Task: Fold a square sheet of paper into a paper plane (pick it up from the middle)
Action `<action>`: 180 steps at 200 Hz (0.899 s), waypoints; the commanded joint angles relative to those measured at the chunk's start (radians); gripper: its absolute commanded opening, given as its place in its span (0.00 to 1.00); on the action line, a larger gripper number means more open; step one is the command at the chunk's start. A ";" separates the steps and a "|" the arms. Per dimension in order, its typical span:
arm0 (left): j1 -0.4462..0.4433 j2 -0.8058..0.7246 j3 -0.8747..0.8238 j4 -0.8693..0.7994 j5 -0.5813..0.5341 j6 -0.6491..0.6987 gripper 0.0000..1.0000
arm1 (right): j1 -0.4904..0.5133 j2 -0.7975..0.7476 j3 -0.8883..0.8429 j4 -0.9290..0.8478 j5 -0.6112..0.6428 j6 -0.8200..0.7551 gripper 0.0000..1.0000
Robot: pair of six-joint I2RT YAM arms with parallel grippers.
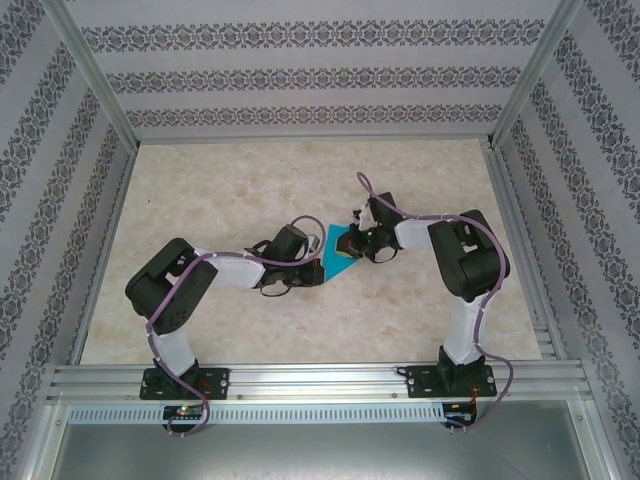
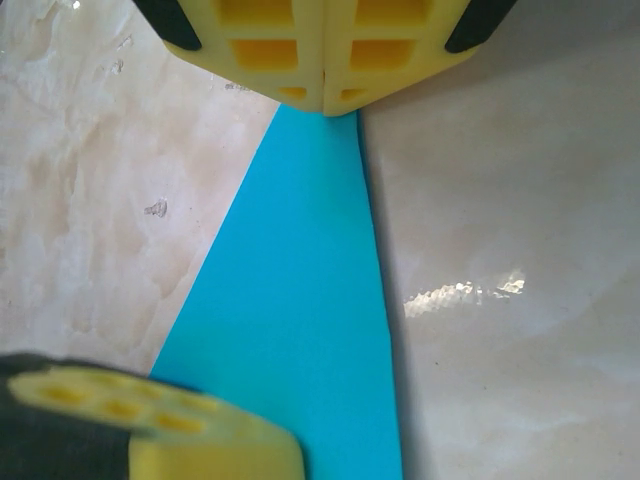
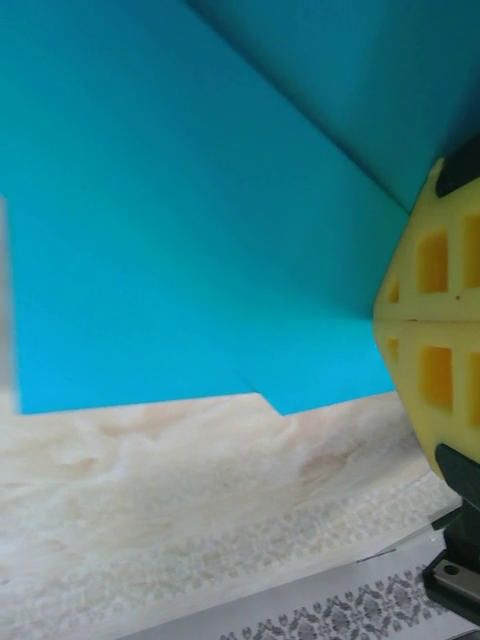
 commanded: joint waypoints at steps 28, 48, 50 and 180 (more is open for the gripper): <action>-0.014 0.063 -0.035 -0.200 -0.041 0.017 0.00 | -0.115 0.068 0.073 -0.026 0.194 -0.015 0.05; -0.014 0.062 -0.032 -0.196 -0.040 0.018 0.00 | -0.137 0.082 0.103 -0.037 0.197 -0.014 0.05; -0.014 0.063 -0.032 -0.197 -0.039 0.017 0.00 | -0.138 0.083 0.104 -0.038 0.197 -0.015 0.06; -0.010 -0.124 0.117 -0.164 -0.080 0.018 0.27 | -0.107 -0.252 -0.079 -0.029 0.180 0.037 0.44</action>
